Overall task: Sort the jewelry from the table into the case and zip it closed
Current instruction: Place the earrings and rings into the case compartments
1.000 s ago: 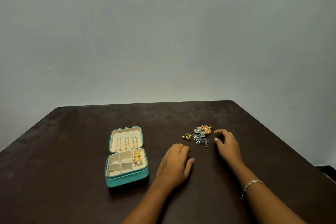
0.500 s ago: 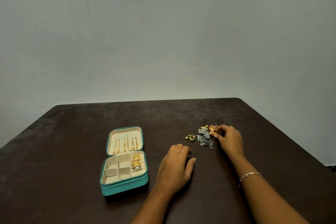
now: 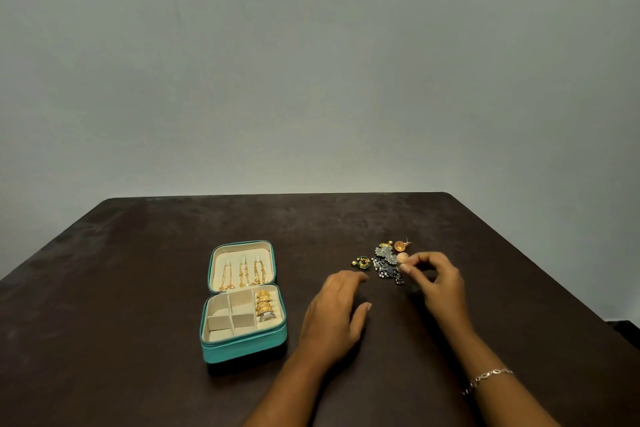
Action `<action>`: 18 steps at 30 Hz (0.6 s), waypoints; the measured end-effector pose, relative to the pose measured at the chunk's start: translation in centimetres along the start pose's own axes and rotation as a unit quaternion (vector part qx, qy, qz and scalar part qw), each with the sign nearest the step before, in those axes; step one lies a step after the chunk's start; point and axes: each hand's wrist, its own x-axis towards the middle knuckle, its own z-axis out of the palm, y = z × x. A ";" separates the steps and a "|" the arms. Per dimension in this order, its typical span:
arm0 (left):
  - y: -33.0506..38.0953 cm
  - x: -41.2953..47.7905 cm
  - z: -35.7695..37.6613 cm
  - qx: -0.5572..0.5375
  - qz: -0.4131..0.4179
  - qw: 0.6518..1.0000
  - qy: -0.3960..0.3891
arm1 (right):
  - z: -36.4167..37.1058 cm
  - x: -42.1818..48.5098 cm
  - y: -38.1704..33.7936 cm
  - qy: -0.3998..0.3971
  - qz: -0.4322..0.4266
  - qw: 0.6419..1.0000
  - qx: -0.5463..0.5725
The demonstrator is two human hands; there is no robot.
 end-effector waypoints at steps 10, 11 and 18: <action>1.0 -0.2 -1.0 -0.116 -0.038 0.993 0.008 | 1.6 -3.4 -2.9 -0.222 -0.021 0.967 0.123; 1.0 -0.2 -1.0 -0.126 -0.042 0.991 0.010 | 1.6 -3.4 -3.0 -0.226 -0.019 0.966 0.127; 0.8 0.0 -1.1 -0.167 -0.061 0.983 0.044 | 1.5 -1.1 -1.0 -0.032 0.028 0.998 0.040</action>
